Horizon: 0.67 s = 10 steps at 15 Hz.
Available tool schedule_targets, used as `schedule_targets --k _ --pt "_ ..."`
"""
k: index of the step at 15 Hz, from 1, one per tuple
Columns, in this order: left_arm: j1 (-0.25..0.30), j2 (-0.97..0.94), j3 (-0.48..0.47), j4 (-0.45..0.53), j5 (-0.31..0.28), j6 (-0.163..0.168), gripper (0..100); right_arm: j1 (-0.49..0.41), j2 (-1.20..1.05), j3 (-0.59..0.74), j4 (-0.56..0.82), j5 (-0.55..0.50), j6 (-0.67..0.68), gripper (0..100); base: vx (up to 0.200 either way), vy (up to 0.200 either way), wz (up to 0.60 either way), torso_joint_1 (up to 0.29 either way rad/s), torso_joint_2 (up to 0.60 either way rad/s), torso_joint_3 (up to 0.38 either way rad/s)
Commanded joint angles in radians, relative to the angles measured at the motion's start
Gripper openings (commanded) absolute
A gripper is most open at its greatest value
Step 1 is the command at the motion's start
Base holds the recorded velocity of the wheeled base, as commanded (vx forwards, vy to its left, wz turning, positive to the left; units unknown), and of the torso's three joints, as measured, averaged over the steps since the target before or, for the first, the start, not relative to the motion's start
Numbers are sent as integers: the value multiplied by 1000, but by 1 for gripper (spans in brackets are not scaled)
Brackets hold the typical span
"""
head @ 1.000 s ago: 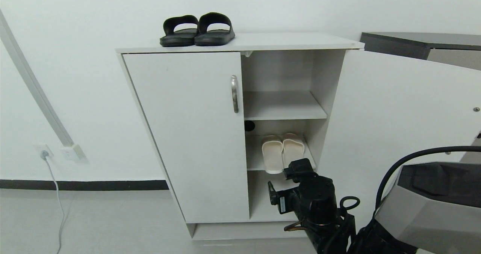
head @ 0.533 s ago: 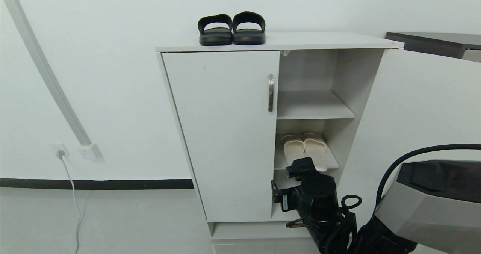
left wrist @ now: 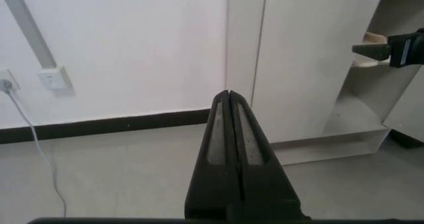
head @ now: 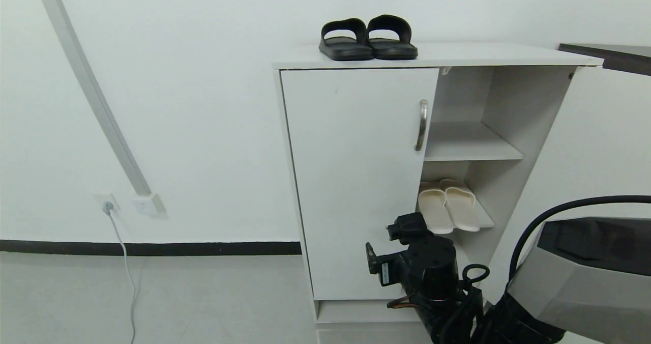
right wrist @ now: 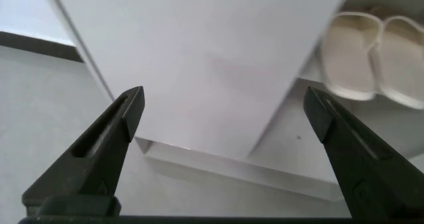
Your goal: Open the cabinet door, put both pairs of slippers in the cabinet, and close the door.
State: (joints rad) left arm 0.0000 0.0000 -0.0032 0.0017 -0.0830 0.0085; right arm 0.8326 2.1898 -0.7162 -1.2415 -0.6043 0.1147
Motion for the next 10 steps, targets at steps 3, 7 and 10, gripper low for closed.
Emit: schedule_targets --k 3,7,10 --pt "0 2 0 0 0 1 0 -10 1 0 -3 1 2 100 0 0 0 0 0 0" --pt "0 2 0 0 0 1 0 -29 2 3 -32 17 0 100 0 0 0 0 0 0" --pt "0 2 0 0 0 1 0 -29 2 9 -30 18 -1 100 0 0 0 0 0 0"
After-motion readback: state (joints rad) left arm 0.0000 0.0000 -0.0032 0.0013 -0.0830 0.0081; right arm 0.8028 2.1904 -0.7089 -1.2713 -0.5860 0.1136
